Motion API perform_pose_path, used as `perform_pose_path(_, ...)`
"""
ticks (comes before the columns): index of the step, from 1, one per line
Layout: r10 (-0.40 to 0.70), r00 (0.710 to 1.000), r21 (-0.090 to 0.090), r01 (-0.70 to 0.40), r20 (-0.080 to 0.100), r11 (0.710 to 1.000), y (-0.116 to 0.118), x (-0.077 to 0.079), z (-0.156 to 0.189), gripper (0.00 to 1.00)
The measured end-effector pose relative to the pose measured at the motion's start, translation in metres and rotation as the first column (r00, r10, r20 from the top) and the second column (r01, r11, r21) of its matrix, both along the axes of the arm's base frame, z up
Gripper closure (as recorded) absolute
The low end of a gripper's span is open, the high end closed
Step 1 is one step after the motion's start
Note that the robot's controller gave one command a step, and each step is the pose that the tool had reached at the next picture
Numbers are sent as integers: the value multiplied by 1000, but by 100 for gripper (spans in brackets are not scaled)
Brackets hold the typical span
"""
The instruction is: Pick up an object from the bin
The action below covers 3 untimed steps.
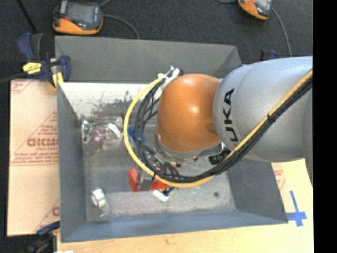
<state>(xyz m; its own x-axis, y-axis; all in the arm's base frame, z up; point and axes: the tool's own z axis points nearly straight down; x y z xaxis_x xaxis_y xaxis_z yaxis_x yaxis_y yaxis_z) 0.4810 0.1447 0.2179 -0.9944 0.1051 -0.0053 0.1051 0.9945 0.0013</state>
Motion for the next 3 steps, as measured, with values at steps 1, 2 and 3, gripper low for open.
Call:
perform_pose_path(1,321,947,-1,-321,-7,947,-35,-5,-47,100)
perform_pose_path(2,288,958,2,-288,4,958,41,34,-6,100)
perform_pose_path(3,96,995,-1,-96,-6,995,18,29,-39,100)
